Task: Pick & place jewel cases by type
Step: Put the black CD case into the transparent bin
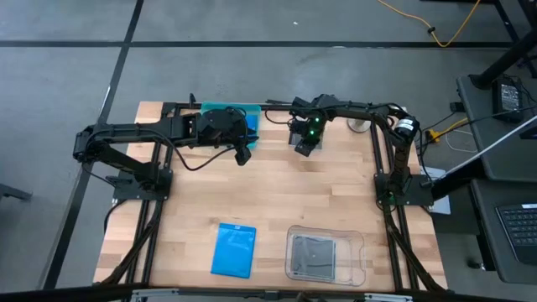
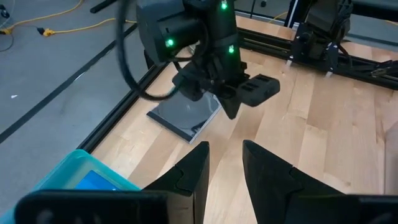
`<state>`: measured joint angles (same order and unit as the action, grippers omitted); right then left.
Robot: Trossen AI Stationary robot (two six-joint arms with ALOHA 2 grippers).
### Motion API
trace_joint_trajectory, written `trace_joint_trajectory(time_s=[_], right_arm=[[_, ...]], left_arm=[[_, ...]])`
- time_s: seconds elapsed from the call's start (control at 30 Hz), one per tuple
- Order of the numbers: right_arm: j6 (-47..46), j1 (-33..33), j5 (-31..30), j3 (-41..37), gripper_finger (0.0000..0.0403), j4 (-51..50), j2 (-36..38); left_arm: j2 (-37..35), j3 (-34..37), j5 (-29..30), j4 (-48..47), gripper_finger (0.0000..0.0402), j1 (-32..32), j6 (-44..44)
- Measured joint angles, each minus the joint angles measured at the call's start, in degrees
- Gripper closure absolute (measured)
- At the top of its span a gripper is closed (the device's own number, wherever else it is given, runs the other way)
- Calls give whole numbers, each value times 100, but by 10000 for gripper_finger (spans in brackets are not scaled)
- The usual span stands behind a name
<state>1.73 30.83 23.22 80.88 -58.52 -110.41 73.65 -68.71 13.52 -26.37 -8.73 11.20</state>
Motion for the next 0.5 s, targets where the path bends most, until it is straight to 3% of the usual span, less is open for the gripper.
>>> trace_joint_trajectory(time_s=[0.13, 0.2, 0.33, 0.5], right_arm=[[-62, -119, 505, 286, 399, -179, 53], [8, -212, 383, 460, 399, -344, 159], [391, -248, -746, 956, 398, -1127, 345], [1402, 287, -1893, 1894, 399, -2111, 369]], left_arm=[[0, -2, -39, -9, 313, 0, -2], [-2, -2, -71, -54, 313, 0, -2], [-2, -2, -74, -127, 314, 0, -2], [-2, -2, -80, -124, 311, 0, -233]])
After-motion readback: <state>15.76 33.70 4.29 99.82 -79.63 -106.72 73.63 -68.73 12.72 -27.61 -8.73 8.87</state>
